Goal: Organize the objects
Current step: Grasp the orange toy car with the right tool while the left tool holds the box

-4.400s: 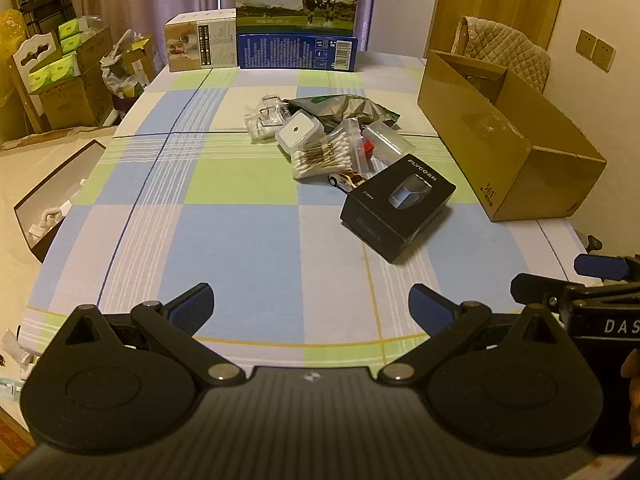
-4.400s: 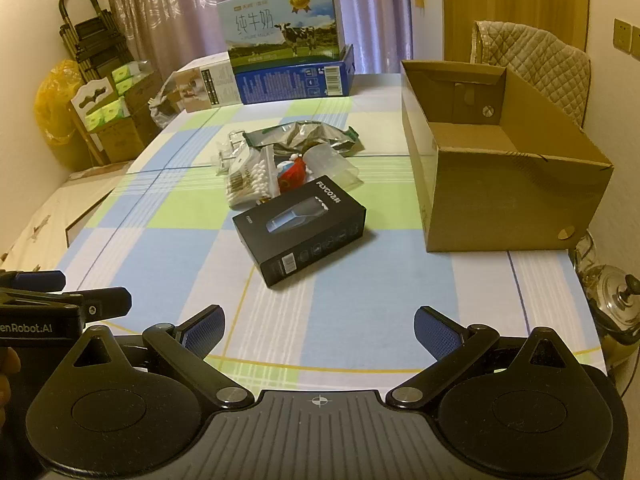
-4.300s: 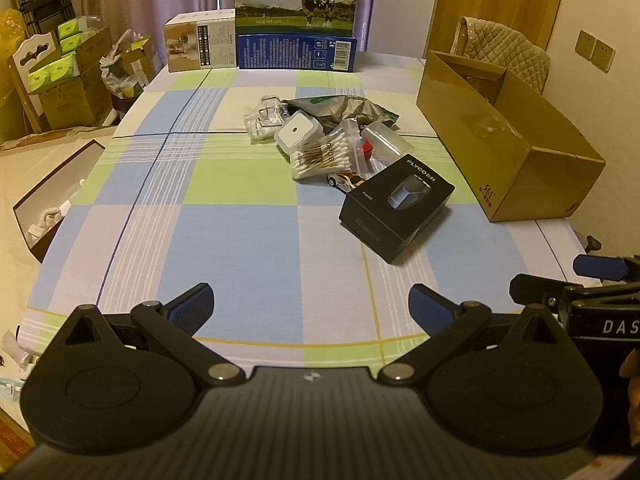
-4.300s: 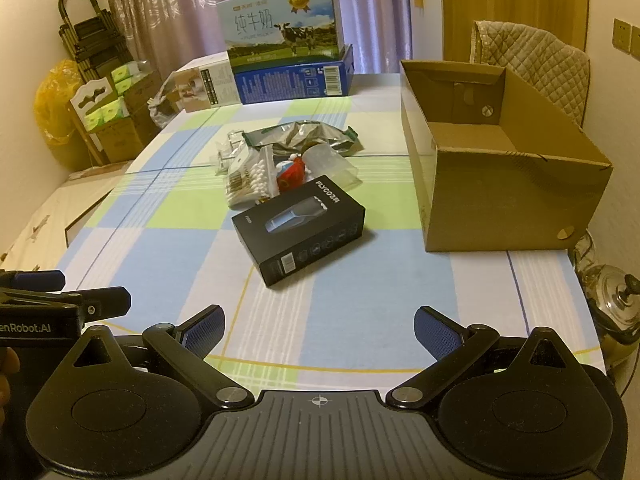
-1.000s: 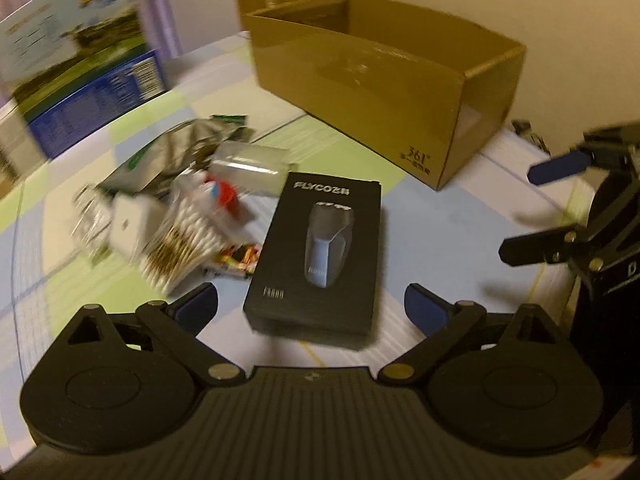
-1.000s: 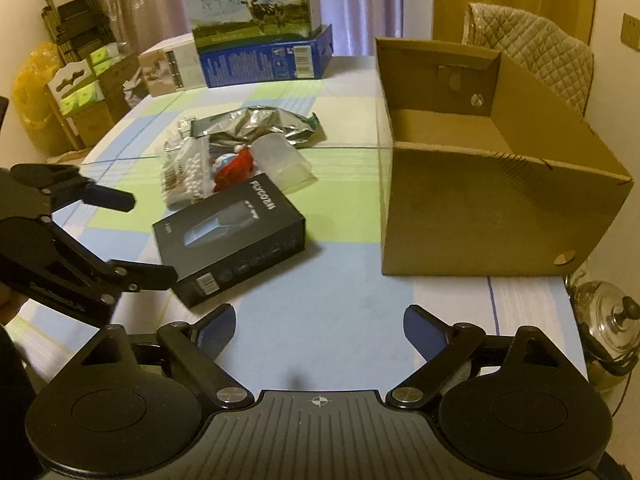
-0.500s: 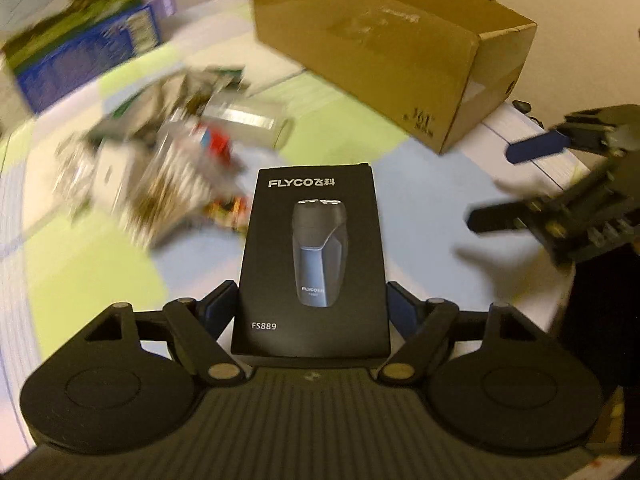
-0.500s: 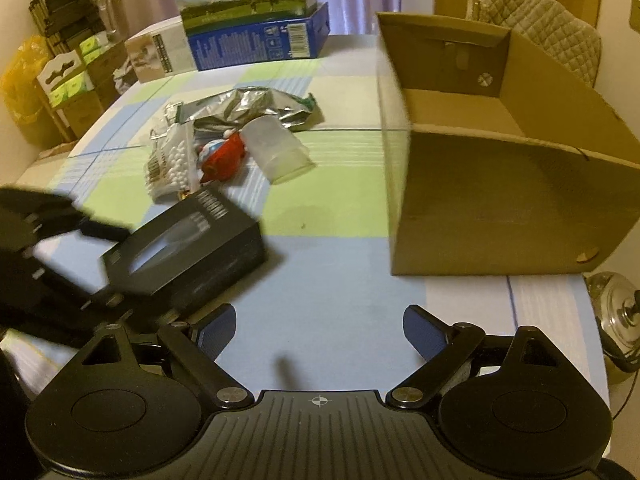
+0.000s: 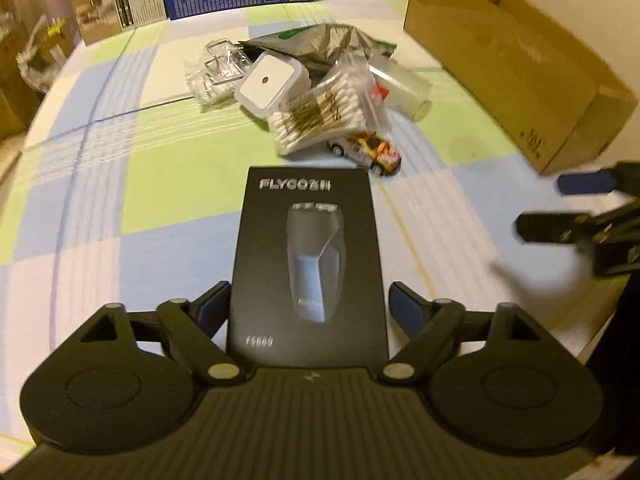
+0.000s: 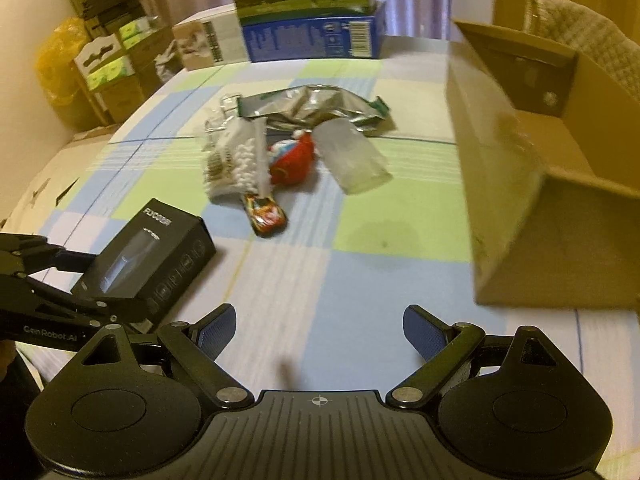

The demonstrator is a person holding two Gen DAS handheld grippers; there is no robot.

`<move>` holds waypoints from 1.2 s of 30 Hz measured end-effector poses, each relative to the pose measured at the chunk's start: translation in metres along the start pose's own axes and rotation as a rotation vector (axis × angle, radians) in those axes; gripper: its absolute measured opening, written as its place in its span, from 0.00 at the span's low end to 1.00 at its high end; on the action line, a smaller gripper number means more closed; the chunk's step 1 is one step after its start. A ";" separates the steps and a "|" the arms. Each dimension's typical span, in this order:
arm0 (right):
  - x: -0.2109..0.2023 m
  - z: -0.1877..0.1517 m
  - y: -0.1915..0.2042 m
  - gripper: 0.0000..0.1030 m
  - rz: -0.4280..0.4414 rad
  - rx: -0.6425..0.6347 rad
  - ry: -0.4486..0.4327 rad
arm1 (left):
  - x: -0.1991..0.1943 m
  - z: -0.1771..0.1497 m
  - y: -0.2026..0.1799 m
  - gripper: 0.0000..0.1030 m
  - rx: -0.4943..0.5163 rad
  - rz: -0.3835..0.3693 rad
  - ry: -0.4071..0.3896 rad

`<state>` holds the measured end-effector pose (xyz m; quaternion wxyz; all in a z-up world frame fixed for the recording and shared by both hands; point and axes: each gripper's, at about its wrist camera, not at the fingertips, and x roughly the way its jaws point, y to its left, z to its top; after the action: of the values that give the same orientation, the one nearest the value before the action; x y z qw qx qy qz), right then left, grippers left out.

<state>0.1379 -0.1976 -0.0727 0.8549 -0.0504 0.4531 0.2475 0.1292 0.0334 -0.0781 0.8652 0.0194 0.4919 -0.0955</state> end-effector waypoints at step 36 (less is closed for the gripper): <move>0.081 0.018 0.038 0.27 0.030 -0.252 0.065 | 0.024 0.031 0.028 0.76 -0.010 0.082 -0.015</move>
<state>0.1712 -0.1281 -0.1220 0.8229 -0.1588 0.4467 0.3133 0.1723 0.0539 -0.0841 0.8722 0.0344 0.4845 -0.0578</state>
